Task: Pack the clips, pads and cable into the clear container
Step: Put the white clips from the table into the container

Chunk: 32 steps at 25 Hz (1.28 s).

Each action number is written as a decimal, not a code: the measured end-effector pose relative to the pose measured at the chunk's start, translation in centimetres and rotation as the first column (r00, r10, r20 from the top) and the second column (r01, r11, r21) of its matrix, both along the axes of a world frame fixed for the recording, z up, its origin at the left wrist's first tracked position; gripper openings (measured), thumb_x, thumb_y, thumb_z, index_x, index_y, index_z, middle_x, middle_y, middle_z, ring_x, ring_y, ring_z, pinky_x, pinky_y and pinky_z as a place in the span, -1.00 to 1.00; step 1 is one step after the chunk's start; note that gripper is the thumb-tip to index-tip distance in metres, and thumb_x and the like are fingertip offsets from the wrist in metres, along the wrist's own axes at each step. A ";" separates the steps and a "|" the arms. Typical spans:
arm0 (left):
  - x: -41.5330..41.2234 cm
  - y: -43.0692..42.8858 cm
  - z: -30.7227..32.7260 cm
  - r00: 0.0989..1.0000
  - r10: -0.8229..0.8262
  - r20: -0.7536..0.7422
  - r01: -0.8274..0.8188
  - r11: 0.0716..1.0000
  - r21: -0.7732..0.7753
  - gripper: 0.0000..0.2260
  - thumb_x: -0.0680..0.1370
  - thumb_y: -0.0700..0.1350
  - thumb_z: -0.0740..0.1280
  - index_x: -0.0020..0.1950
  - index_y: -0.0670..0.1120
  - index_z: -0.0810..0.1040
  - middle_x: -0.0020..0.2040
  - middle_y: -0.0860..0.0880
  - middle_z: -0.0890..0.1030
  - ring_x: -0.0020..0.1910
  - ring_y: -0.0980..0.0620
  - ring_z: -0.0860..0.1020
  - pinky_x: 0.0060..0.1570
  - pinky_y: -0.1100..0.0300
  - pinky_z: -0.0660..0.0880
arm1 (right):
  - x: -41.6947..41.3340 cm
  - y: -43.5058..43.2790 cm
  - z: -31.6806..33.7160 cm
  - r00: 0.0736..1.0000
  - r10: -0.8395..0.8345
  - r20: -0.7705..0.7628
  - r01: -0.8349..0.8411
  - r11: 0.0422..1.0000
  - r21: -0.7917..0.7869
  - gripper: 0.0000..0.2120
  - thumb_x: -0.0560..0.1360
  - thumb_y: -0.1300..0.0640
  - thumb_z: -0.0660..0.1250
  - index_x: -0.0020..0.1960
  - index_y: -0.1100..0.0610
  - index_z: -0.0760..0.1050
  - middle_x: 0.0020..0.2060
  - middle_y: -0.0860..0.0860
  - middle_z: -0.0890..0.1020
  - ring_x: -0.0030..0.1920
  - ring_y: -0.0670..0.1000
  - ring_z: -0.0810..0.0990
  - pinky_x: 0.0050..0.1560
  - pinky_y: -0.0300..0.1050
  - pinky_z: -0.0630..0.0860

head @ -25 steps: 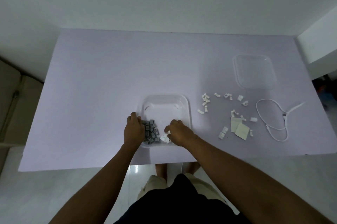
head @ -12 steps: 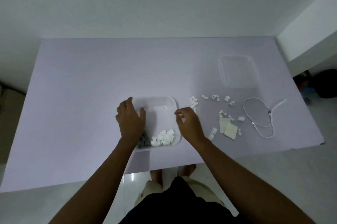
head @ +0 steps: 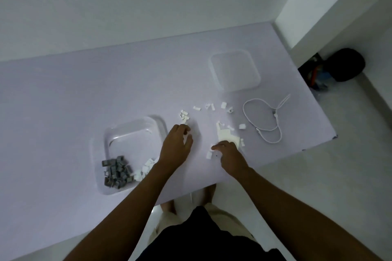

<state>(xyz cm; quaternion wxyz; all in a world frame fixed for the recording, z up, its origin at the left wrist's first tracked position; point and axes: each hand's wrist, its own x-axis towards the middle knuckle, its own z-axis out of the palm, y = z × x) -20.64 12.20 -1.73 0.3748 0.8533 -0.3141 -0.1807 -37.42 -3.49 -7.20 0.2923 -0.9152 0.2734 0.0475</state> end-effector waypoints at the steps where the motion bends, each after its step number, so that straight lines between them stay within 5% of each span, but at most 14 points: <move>1: -0.7 -0.7 -0.4 1.000 -0.010 -0.019 0.010 0.999 0.042 -0.86 0.58 -0.09 0.30 0.11 -0.08 0.53 0.01 -0.01 0.56 -0.13 0.06 0.52 -0.11 0.21 0.48 | 0.1 -0.2 0.0 1.000 -0.002 -0.001 0.002 1.000 0.006 -0.63 0.42 0.42 0.25 0.12 0.14 0.62 0.15 0.12 0.58 0.20 0.15 0.52 0.20 0.04 0.52; 4: -2.6 -2.0 -2.3 0.995 -0.066 -0.081 0.082 0.975 0.206 -0.85 0.55 -0.02 0.35 0.03 -0.07 0.53 -0.08 0.02 0.55 -0.14 0.05 0.53 -0.15 0.27 0.38 | 1.0 -0.9 -0.5 0.999 0.029 0.023 -0.029 0.999 0.018 -0.64 0.40 0.42 0.35 0.11 0.10 0.59 0.13 0.07 0.56 0.17 0.05 0.51 0.12 -0.08 0.55; 9: -6.3 -4.1 -4.8 0.974 -0.113 -0.196 0.186 0.895 0.406 -0.55 0.39 0.24 0.45 0.06 -0.07 0.53 -0.07 0.02 0.57 -0.12 0.05 0.55 -0.16 0.22 0.47 | 1.3 -3.3 -2.2 0.979 0.203 -0.030 -0.201 0.977 0.073 -0.79 0.44 0.27 0.38 0.06 0.13 0.66 0.01 0.07 0.63 0.05 0.08 0.58 0.04 -0.06 0.55; 13: -7.8 -5.7 -6.1 0.989 -0.079 -0.125 0.126 0.888 0.443 -0.73 0.48 0.13 0.40 -0.02 -0.05 0.53 -0.12 0.02 0.51 -0.16 0.04 0.53 -0.23 0.24 0.33 | 0.9 -5.7 -0.6 0.998 -0.059 -0.015 0.061 0.937 0.345 -0.80 0.40 0.20 0.46 0.02 0.10 0.62 -0.04 0.03 0.65 -0.05 0.00 0.62 0.00 -0.15 0.57; 15: -7.7 -6.6 -6.0 0.988 0.014 -0.152 0.051 0.908 0.415 -0.80 0.50 0.04 0.40 -0.13 -0.06 0.50 -0.20 0.01 0.50 -0.25 0.06 0.49 -0.30 0.27 0.30 | 0.5 -7.4 0.0 0.947 -0.320 -0.025 0.274 0.767 0.580 -0.83 0.40 0.22 0.47 -0.02 0.08 0.62 -0.08 0.03 0.67 -0.08 0.00 0.65 -0.02 -0.16 0.59; 17: -7.1 -7.7 -5.2 0.933 0.197 -0.302 -0.090 0.938 0.334 -0.80 0.48 -0.07 0.42 -0.23 -0.09 0.43 -0.26 -0.05 0.57 -0.34 0.06 0.54 -0.35 0.26 0.40 | 0.1 -9.2 0.6 0.812 -0.570 -0.128 0.387 0.362 0.848 -0.88 0.48 0.30 0.36 -0.02 0.15 0.61 -0.09 0.12 0.65 -0.08 0.09 0.68 -0.05 -0.10 0.61; 19: -6.2 -8.8 -3.9 0.782 0.328 -0.530 -0.223 0.941 0.253 -0.80 0.48 -0.21 0.41 -0.25 -0.15 0.41 -0.30 -0.12 0.66 -0.38 -0.02 0.65 -0.38 0.19 0.55 | -0.3 -11.1 1.2 0.680 -0.683 -0.266 0.343 -0.024 0.939 -0.83 0.56 0.31 0.21 -0.02 0.24 0.58 -0.12 0.18 0.60 -0.12 0.17 0.67 -0.09 -0.06 0.62; 22: -4.4 -10.3 -2.7 0.655 0.314 -0.687 -0.252 0.948 0.193 -0.83 0.47 -0.31 0.36 -0.27 -0.19 0.40 -0.39 -0.16 0.65 -0.37 -0.11 0.65 -0.42 0.09 0.58 | -0.5 -14.0 1.6 0.567 -0.744 -0.354 0.325 -0.193 0.926 -0.73 0.56 0.20 0.14 -0.12 0.30 0.56 -0.27 0.15 0.58 -0.24 0.16 0.61 -0.15 -0.04 0.57; 23: -3.7 -10.9 -2.6 0.645 0.307 -0.700 -0.244 0.951 0.193 -0.84 0.46 -0.31 0.35 -0.27 -0.20 0.40 -0.38 -0.20 0.63 -0.37 -0.14 0.63 -0.42 0.08 0.57 | -0.4 -14.8 1.4 0.556 -0.762 -0.331 0.377 -0.124 0.918 -0.70 0.56 0.13 0.16 -0.19 0.28 0.55 -0.31 0.13 0.56 -0.31 0.12 0.56 -0.22 -0.06 0.53; 24: -3.1 -11.5 -2.6 0.634 0.306 -0.710 -0.236 0.951 0.199 -0.86 0.46 -0.31 0.33 -0.26 -0.21 0.41 -0.36 -0.23 0.62 -0.37 -0.16 0.60 -0.43 0.09 0.55 | -0.3 -15.4 1.0 0.584 -0.768 -0.264 0.473 0.058 0.879 -0.69 0.56 0.08 0.22 -0.25 0.26 0.53 -0.35 0.12 0.53 -0.37 0.07 0.50 -0.28 -0.09 0.48; 26: -2.1 -12.8 -2.9 0.607 0.310 -0.732 -0.231 0.950 0.211 -0.93 0.47 -0.29 0.31 -0.21 -0.24 0.46 -0.33 -0.26 0.60 -0.39 -0.16 0.55 -0.44 0.11 0.51 | -0.1 -16.4 -0.3 0.777 -0.625 -0.072 0.542 0.606 0.582 -0.72 0.49 0.03 0.40 -0.26 0.21 0.51 -0.39 0.07 0.51 -0.41 -0.01 0.43 -0.31 -0.14 0.42; 27: -1.6 -13.3 -3.0 0.592 0.313 -0.743 -0.232 0.949 0.214 -0.94 0.48 -0.28 0.30 -0.17 -0.26 0.48 -0.32 -0.26 0.59 -0.40 -0.14 0.53 -0.45 0.12 0.50 | 0.1 -16.5 -0.7 0.875 -0.483 -0.022 0.447 0.791 0.417 -0.78 0.45 0.03 0.47 -0.21 0.16 0.53 -0.36 0.04 0.53 -0.38 -0.05 0.46 -0.27 -0.18 0.44; 29: -1.1 -14.3 -3.1 0.557 0.318 -0.768 -0.245 0.946 0.214 -0.90 0.52 -0.24 0.30 -0.12 -0.28 0.52 -0.31 -0.24 0.58 -0.45 -0.10 0.50 -0.46 0.14 0.49 | 0.4 -16.4 -1.4 0.963 -0.262 -0.063 0.267 0.901 0.342 -0.75 0.38 0.06 0.53 -0.02 0.06 0.54 -0.16 0.01 0.55 -0.23 -0.08 0.53 -0.16 -0.24 0.46; 32: -0.8 -15.2 -3.3 0.547 0.316 -0.775 -0.234 0.947 0.221 -0.81 0.58 -0.15 0.32 -0.14 -0.27 0.50 -0.31 -0.24 0.56 -0.49 -0.05 0.50 -0.46 0.15 0.49 | 0.5 -16.4 -2.4 0.986 -0.151 -0.076 0.166 0.949 0.269 -0.72 0.39 0.11 0.51 0.05 0.05 0.52 -0.05 -0.01 0.46 -0.19 -0.07 0.51 -0.13 -0.18 0.40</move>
